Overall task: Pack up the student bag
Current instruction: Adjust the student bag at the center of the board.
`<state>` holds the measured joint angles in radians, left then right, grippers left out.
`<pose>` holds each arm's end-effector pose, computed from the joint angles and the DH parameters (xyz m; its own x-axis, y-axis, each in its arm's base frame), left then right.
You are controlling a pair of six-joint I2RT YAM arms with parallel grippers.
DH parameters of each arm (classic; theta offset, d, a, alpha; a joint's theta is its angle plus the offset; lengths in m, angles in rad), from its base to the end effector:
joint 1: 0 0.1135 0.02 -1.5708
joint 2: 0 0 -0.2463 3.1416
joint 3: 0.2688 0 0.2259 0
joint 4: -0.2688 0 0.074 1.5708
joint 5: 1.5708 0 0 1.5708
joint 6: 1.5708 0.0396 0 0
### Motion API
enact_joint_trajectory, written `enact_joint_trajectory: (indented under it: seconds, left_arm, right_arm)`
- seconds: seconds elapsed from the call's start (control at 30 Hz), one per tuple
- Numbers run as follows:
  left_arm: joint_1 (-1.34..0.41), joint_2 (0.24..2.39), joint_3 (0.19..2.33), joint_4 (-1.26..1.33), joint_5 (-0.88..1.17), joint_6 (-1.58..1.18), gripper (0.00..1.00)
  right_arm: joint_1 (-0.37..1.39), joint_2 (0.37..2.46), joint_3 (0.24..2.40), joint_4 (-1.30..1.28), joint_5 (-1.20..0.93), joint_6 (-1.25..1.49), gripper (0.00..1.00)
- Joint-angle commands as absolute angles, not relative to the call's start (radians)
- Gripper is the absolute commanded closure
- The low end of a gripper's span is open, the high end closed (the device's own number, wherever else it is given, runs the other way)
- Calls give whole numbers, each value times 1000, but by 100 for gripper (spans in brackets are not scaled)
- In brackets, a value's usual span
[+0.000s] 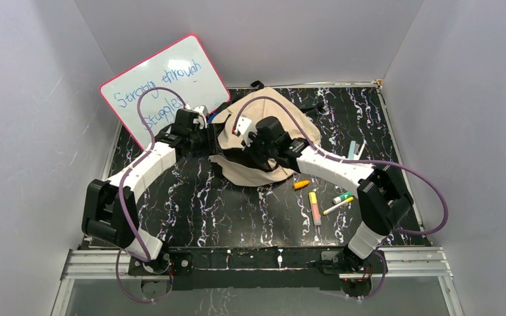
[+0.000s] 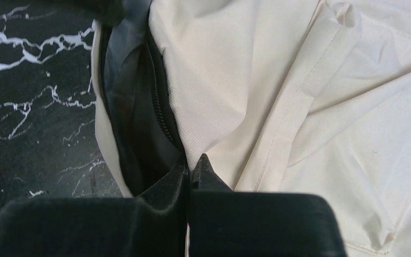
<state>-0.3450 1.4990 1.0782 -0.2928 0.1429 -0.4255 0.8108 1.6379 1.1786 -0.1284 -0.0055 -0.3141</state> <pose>0.2910 -0.1106 0.2509 -0.7411 -0.1678 -0.6501 0.1429 0.9066 -0.3970 0.2429 0.2559 0.2535 -0.1384 -0.5940 -0.7924 -0.8104 0.5279 -0.2542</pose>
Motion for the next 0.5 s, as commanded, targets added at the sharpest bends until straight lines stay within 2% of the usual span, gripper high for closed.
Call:
enact_joint_trajectory:
  seconds: [0.0, 0.3, 0.47]
  left_arm:
    - [-339, 1428, 1126, -291, 254, -296, 50]
    - [-373, 1373, 1078, -147, 445, -135, 49]
    - [-419, 1362, 1069, -104, 605, 64, 49]
  right_arm:
    - [768, 1675, 1297, -109, -72, -234, 100]
    - [649, 1738, 1372, -159, -322, -133, 100]
    - [596, 1756, 1387, -147, -420, -84, 100]
